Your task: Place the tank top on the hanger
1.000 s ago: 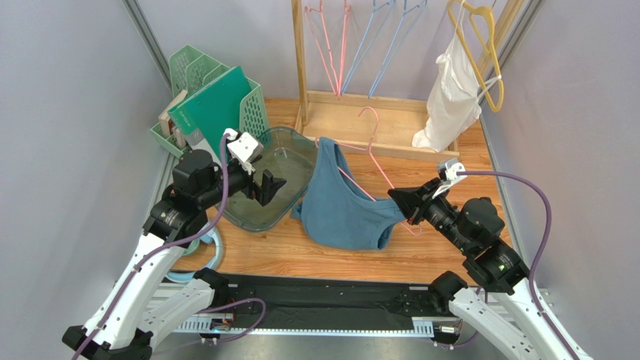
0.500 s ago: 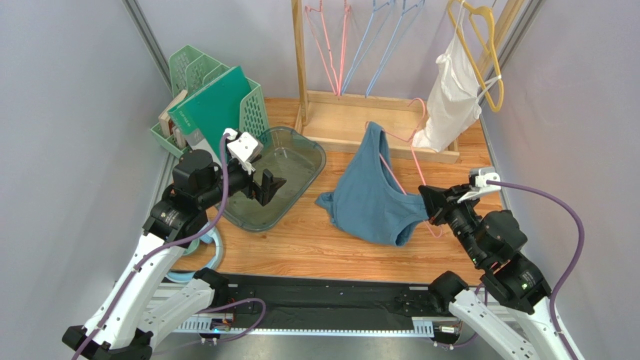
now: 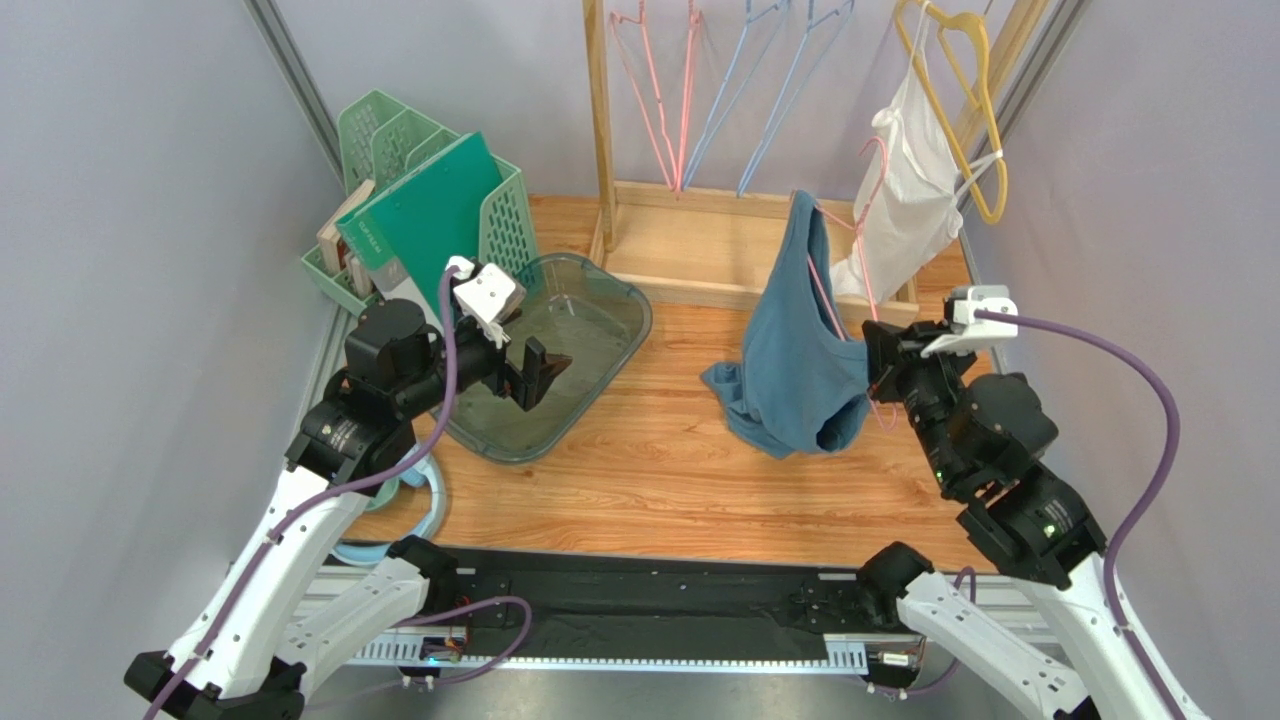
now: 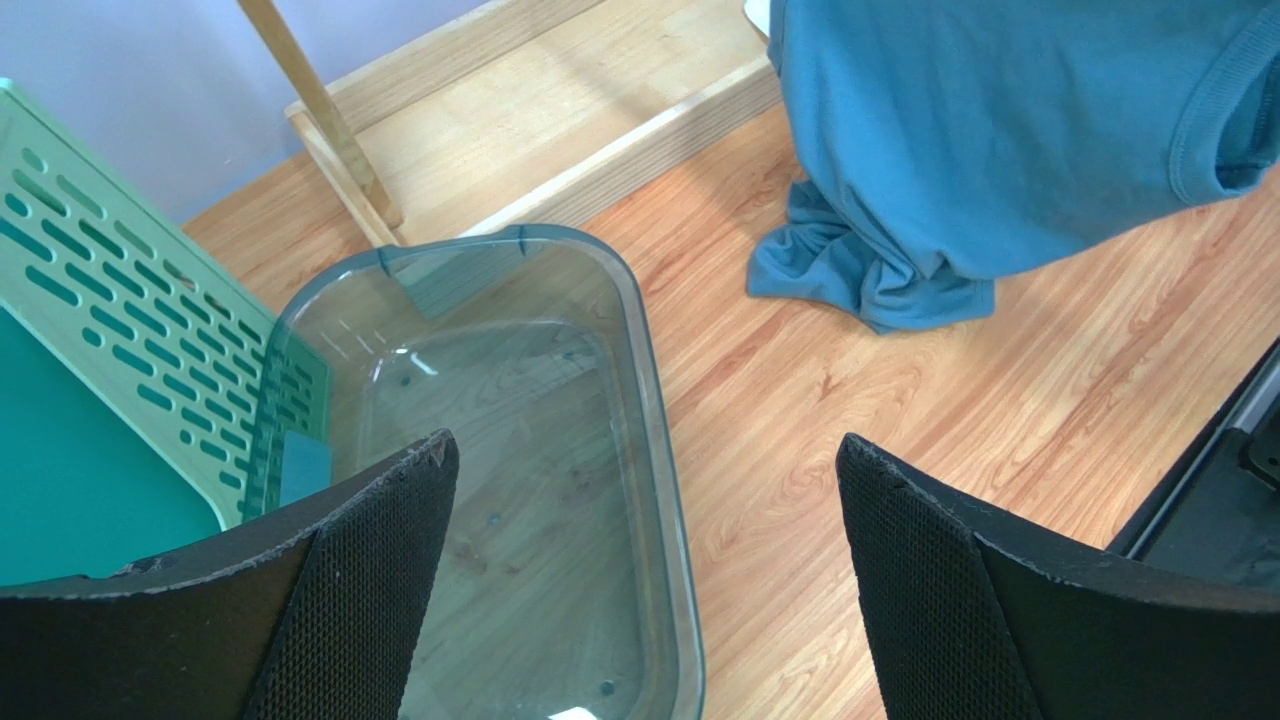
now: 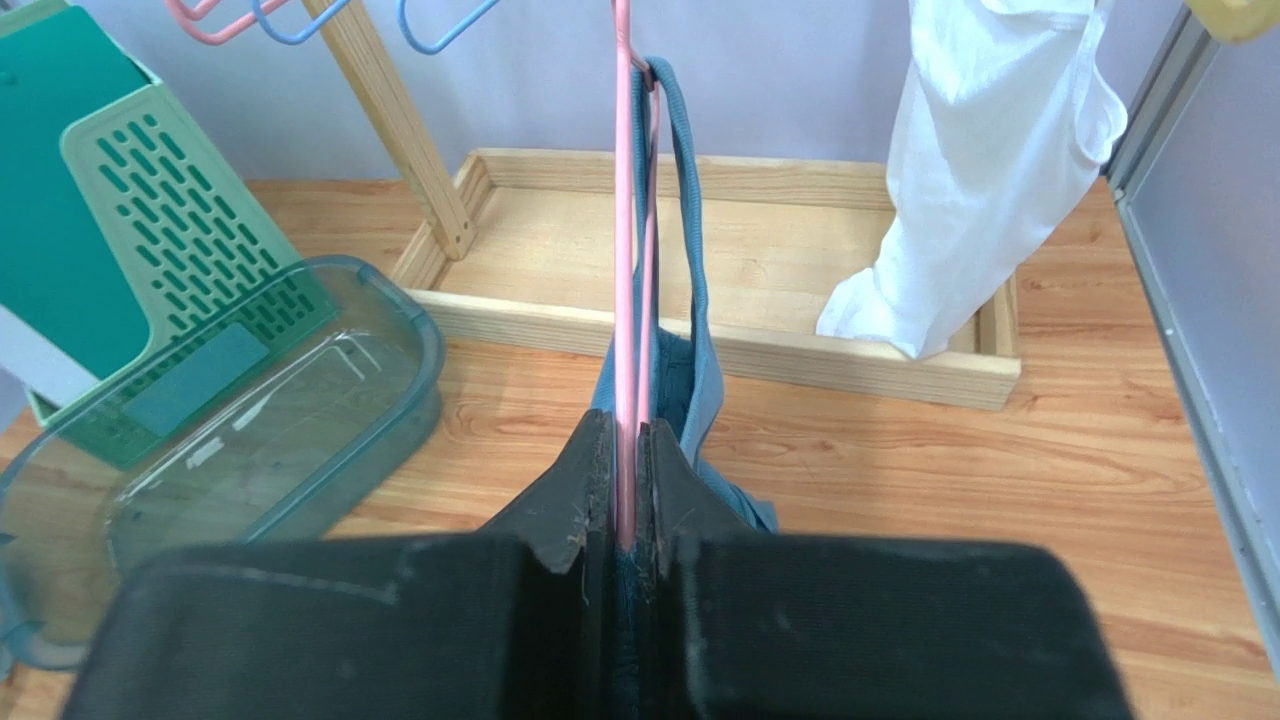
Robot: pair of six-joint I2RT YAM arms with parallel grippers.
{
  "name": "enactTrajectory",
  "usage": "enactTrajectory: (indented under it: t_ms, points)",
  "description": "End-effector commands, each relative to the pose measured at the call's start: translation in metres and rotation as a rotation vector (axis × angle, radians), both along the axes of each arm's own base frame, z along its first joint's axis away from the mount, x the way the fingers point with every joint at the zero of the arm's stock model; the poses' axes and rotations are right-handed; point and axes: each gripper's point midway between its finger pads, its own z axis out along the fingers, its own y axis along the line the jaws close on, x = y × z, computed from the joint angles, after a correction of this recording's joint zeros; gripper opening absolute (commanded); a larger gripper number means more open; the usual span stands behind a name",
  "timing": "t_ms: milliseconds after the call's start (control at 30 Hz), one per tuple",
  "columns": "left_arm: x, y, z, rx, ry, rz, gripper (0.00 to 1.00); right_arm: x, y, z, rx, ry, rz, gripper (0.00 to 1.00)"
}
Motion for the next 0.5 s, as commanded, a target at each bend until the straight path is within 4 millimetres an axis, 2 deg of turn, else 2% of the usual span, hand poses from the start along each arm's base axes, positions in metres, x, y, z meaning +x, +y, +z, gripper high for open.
enactTrajectory:
  t_ms: [0, 333, 467]
  points:
    - [0.002, 0.002, 0.008, -0.017, -0.033, 0.014, 0.99, 0.008, -0.008, 0.059, 0.032, -0.152, -0.056, 0.00]
    - [0.001, 0.003, 0.010, -0.018, -0.042, 0.015, 0.99, 0.037, -0.006, 0.112, -0.004, -0.226, -0.096, 0.00]
    - [0.000, 0.004, 0.011, -0.018, -0.048, 0.015, 0.99, 0.056, -0.010, 0.122, -0.011, -0.229, -0.125, 0.00]
